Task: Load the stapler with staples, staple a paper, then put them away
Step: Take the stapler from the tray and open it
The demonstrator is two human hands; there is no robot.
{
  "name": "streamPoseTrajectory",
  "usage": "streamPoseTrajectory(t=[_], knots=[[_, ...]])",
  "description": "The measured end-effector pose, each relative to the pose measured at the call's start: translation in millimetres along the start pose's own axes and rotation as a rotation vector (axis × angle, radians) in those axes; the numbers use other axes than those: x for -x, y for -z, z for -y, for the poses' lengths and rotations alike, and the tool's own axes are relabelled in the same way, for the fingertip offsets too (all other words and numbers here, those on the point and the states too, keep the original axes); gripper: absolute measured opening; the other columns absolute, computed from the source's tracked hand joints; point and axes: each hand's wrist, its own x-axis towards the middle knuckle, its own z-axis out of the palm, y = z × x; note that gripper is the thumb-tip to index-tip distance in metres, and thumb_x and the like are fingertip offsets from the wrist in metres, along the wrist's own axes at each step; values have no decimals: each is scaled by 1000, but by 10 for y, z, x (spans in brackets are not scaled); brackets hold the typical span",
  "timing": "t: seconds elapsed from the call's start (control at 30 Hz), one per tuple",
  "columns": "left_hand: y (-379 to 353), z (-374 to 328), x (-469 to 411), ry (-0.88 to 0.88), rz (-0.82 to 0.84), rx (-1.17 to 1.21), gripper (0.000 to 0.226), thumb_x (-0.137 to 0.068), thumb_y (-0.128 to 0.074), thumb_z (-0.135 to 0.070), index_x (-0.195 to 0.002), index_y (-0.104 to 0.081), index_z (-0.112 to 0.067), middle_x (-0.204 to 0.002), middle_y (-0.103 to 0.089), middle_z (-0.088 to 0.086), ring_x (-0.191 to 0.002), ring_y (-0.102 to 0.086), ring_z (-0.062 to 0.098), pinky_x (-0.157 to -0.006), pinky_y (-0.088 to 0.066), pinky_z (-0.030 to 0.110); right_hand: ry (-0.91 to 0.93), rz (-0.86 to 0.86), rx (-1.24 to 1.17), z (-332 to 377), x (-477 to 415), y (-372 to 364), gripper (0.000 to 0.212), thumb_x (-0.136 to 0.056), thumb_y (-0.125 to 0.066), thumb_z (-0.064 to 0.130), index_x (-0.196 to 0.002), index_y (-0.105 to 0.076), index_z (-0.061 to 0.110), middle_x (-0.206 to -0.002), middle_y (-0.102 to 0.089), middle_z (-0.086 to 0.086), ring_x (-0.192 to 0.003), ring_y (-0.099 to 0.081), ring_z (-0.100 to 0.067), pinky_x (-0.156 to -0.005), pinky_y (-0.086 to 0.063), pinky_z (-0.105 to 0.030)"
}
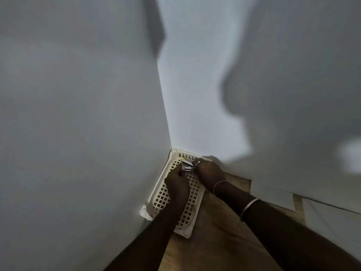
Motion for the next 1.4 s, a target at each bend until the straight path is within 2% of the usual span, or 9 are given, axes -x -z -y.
streamPoseTrajectory(t=[0.2,0.37,0.67,0.77,0.93,1.07,1.17,1.33,1.4], knots=[[-5,-43,-97,131,22,73,30,-105,-55,-19,-129,-72,-11,-121,-75,10,-113,-68,28,-102,-51,42,-21,14,-9,81,-23,17,27,-97,-48,13,-120,-62,17,-124,-63,-9,-107,-66,-29,-80,-54,-38],[22,16,-78,170,-71,124,22,-103,-56,-12,-110,-77,-8,-102,-78,8,-94,-70,24,-79,-43,28,1,21,8,129,-22,37,33,-100,-47,20,-131,-59,23,-124,-61,-13,-113,-63,-31,-83,-56,-41],[225,37,190,238,-170,236,21,-101,-59,-8,-113,-76,-2,-108,-77,15,-94,-68,24,-84,-41,27,-54,48,39,234,130,112,30,-95,-50,7,-117,-69,14,-117,-69,-13,-123,-58,-32,-87,-58,-44],[271,30,315,227,-158,267,23,-102,-60,-13,-118,-75,-6,-112,-77,12,-94,-66,18,-84,-41,26,-116,-28,-72,247,224,209,27,-95,-52,13,-112,-73,19,-111,-73,-8,-109,-67,-29,-86,-55,-37],[270,-51,583,210,-66,333,27,-102,-62,-14,-127,-72,-11,-118,-76,7,-100,-65,13,-89,-48,28,-223,-137,-300,186,555,446,25,-97,-57,27,-110,-76,22,-98,-76,-8,-93,-70,-28,-75,-51,-31],[195,-129,837,170,130,420,23,-102,-62,-19,-120,-74,-13,-108,-77,9,-105,-71,29,-95,-57,44,-292,-215,-576,59,995,704,24,-93,-67,17,-115,-77,19,-102,-78,-2,-91,-70,-14,-78,-48,-19],[137,-175,1083,162,261,450,19,-101,-64,-25,-113,-76,-17,-99,-80,-4,-98,-72,16,-85,-55,30,-366,-245,-907,-30,1413,879,24,-89,-75,15,-113,-78,17,-101,-79,1,-89,-71,-5,-76,-49,-11],[71,-361,1551,333,544,982,36,-99,-64,-17,-135,-63,-15,-124,-74,11,-113,-72,22,-94,-59,32,-487,-231,-1430,-123,2114,1078,20,-87,-77,10,-107,-78,11,-95,-79,-12,-89,-75,-24,-84,-58,-40],[56,-413,1746,303,637,1063,33,-94,-68,-21,-126,-68,-14,-120,-74,15,-105,-73,25,-96,-56,39,-515,-174,-1586,-170,2380,1108,18,-87,-77,11,-105,-79,13,-100,-78,-15,-94,-75,-28,-88,-58,-40]])
